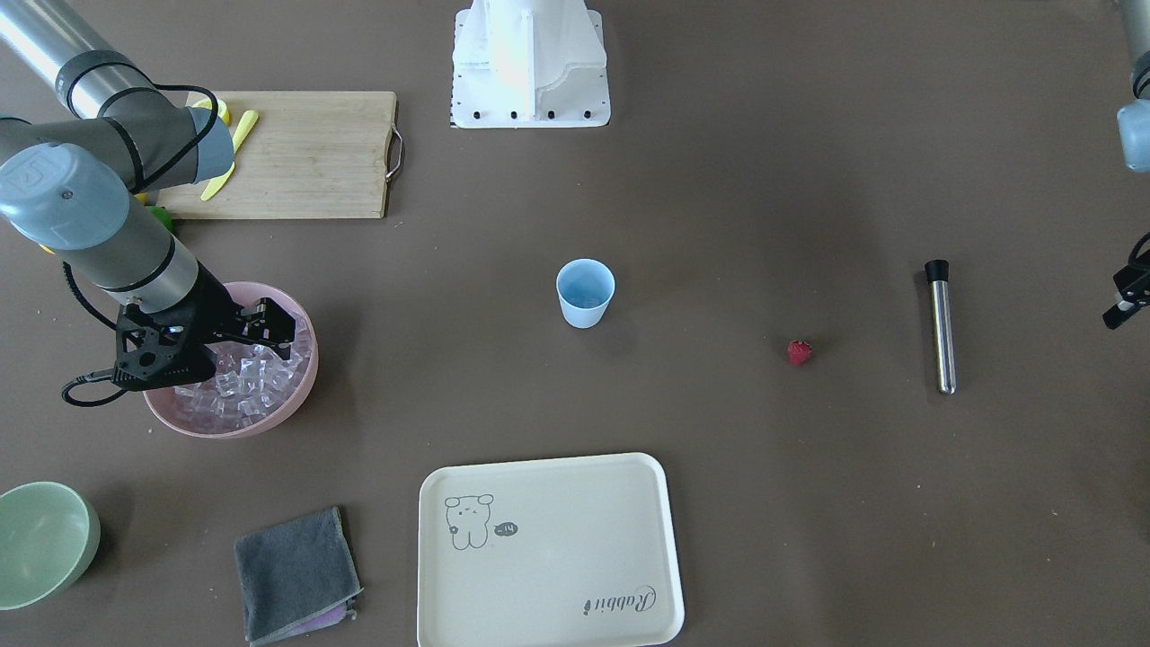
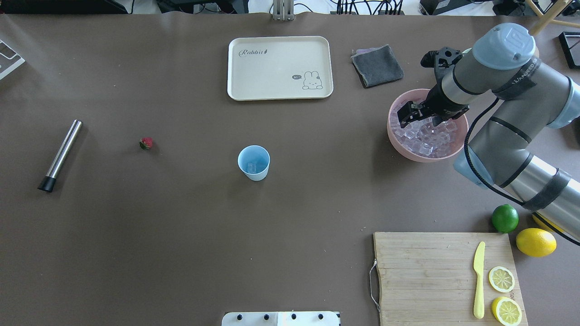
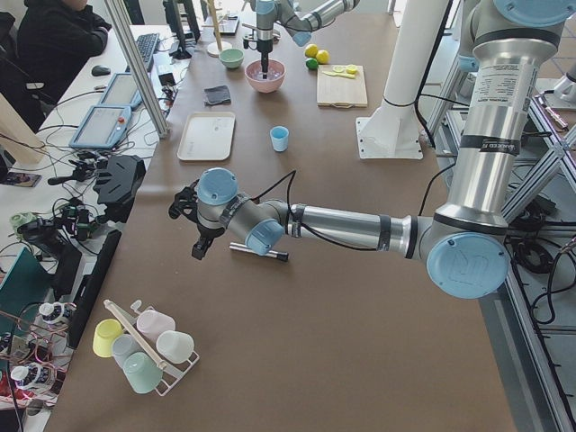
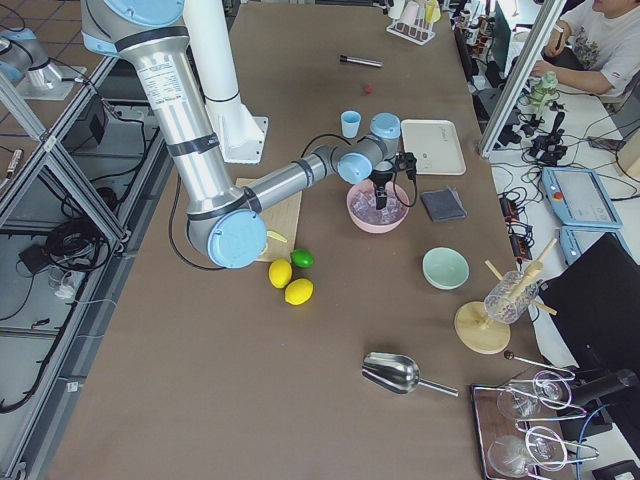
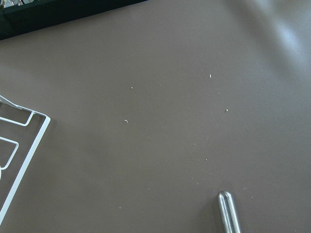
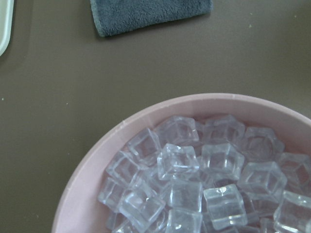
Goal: Mash ice and strawberries in cup
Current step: 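Return the right gripper to the pink bowl and grasp another ice cube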
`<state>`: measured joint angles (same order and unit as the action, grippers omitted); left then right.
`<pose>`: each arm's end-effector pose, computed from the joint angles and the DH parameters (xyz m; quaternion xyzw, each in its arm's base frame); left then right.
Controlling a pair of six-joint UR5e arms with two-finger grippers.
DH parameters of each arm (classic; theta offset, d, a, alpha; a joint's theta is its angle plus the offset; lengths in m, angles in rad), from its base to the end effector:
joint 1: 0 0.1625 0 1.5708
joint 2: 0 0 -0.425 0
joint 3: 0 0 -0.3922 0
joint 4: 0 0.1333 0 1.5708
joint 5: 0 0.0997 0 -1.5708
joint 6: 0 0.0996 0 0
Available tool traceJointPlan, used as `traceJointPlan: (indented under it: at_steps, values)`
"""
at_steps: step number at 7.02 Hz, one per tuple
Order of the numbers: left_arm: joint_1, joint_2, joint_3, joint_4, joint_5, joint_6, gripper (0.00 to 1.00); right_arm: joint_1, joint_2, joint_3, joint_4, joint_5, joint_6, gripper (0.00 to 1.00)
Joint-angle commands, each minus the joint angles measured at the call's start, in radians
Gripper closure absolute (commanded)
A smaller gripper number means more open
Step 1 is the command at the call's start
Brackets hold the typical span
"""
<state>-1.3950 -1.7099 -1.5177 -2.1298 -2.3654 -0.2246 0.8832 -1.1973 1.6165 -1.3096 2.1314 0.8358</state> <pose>0.0386 -0.5734 0.5455 0.2134 0.4178 0.1013 0.8773 -0.3466 -0.5486 0.4014 0.0521 -0.4100 -0.0250 0.9102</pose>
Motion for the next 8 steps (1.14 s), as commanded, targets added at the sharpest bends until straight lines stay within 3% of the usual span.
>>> traceJointPlan:
  at_steps: [1,2,3,5,6,7,8]
  values:
    - [0.001,0.001,-0.002,-0.001,0.0,-0.001,0.03,-0.004,-0.001,-0.003,0.001,-0.007,0.0,0.41]
    - [0.001,0.003,-0.002,-0.001,0.0,0.002,0.03,-0.004,0.002,0.003,0.001,-0.007,0.002,0.53]
    - [0.002,0.001,0.001,0.001,0.0,-0.001,0.03,-0.024,0.001,-0.003,0.001,-0.042,0.0,0.53]
    - [0.002,-0.01,0.001,0.001,0.0,-0.001,0.03,-0.026,0.008,0.0,0.001,-0.068,0.0,0.69]
    - [0.002,-0.01,0.002,0.001,0.0,0.001,0.03,-0.023,0.007,0.003,0.0,-0.062,-0.009,0.94]
    - [0.002,-0.011,0.001,0.001,0.0,0.001,0.03,-0.018,0.008,0.008,0.0,-0.059,-0.011,1.0]
    - [0.002,-0.013,0.002,0.001,0.0,0.001,0.03,-0.015,0.01,0.009,-0.002,-0.059,-0.011,1.0]
